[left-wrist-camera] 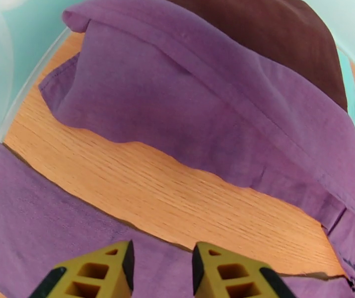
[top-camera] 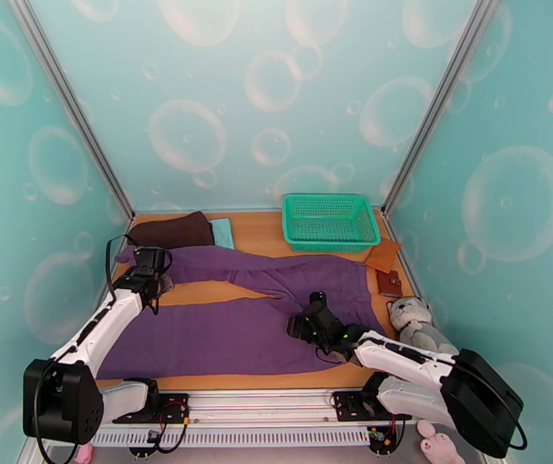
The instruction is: Fold and stack the trousers
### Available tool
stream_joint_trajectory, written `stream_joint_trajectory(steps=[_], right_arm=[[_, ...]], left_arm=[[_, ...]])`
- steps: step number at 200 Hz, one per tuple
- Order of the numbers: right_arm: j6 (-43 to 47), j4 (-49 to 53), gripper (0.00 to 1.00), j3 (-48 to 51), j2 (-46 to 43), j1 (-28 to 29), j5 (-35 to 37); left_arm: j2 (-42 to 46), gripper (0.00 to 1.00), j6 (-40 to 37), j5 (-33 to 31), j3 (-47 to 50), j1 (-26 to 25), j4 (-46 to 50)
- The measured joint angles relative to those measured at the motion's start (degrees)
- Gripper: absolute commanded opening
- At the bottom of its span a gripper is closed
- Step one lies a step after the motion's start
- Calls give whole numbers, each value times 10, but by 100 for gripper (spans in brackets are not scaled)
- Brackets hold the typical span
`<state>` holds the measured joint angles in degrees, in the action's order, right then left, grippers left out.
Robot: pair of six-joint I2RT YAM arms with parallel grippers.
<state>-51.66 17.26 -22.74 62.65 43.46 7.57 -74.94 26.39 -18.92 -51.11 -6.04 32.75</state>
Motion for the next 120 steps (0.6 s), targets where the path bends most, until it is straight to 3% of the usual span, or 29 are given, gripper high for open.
stream_joint_trajectory(steps=[24, 46, 69, 98, 120], right_arm=[[-1, 95, 82, -45, -4, 12, 44], [45, 122, 84, -140, 41, -3, 86], [126, 77, 85, -222, 98, -69, 90], [211, 5, 85, -240, 136, -184, 54], [257, -48, 85, -234, 138, -208, 38]], left_arm=[[-66, 37, 0, -2, -40, 19, -23], [-122, 37, 7, 15, -85, 42, -55], [-150, 37, 27, 92, -94, 94, -103], [-160, 38, 50, 165, -83, 147, -147], [-160, 38, 61, 201, -72, 174, -170]])
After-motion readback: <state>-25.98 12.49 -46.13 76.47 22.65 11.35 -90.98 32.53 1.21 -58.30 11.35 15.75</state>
